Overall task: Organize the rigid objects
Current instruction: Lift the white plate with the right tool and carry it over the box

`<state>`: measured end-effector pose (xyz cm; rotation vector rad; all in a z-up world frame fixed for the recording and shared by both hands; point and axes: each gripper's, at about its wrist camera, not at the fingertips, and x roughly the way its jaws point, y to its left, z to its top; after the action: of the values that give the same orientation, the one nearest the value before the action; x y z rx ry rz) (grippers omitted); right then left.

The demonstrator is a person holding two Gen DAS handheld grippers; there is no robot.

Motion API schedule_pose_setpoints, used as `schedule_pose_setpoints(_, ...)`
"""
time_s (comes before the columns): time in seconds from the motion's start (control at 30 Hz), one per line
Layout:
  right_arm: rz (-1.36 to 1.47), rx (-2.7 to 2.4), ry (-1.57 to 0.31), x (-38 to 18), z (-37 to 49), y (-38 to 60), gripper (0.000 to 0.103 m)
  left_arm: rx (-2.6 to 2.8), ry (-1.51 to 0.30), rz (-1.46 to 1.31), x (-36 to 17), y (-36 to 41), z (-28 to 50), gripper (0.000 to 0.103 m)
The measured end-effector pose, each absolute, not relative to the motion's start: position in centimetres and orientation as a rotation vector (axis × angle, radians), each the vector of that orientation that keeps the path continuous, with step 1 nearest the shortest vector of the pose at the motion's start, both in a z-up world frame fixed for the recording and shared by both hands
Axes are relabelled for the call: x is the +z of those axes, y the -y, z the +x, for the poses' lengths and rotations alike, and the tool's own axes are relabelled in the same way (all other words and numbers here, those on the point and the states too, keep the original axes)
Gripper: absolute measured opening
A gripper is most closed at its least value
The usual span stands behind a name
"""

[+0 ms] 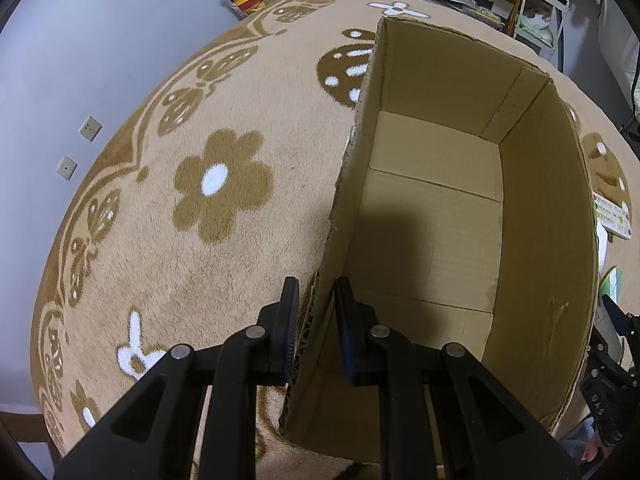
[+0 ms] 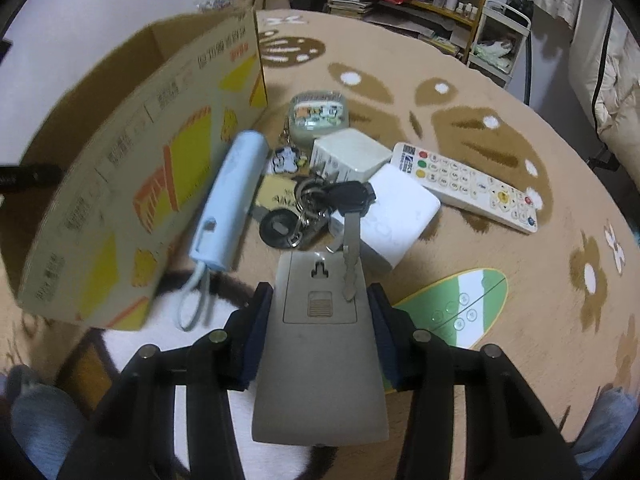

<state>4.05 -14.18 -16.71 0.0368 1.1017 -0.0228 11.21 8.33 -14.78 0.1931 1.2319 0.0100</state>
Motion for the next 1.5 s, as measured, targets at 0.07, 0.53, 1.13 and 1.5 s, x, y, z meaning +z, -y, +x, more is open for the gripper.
schedule_pose_setpoints(0.07,0.057,-0.018,-1.079,-16.1,4.2,14.4,0.051,0.008,-1.236,0.19,-14.8,-8.4,11.2,0.017)
schedule_pose_setpoints(0.53,0.121,0.008,-0.923,-10.6,5.1,15.2,0.051,0.007,-1.234,0.196,-14.8,-8.3,11.1,0.017)
schedule_pose_setpoints(1.13,0.255,0.168,-0.823,-6.3,8.8,13.4,0.051,0.0,-1.235,0.205,-15.0,-8.3,11.3,0.016)
schedule_pose_setpoints(1.5,0.312,0.222,-0.811,-5.9,11.8,10.0,0.051,0.0,-1.237,0.197,-15.1,-8.4,11.3,0.017)
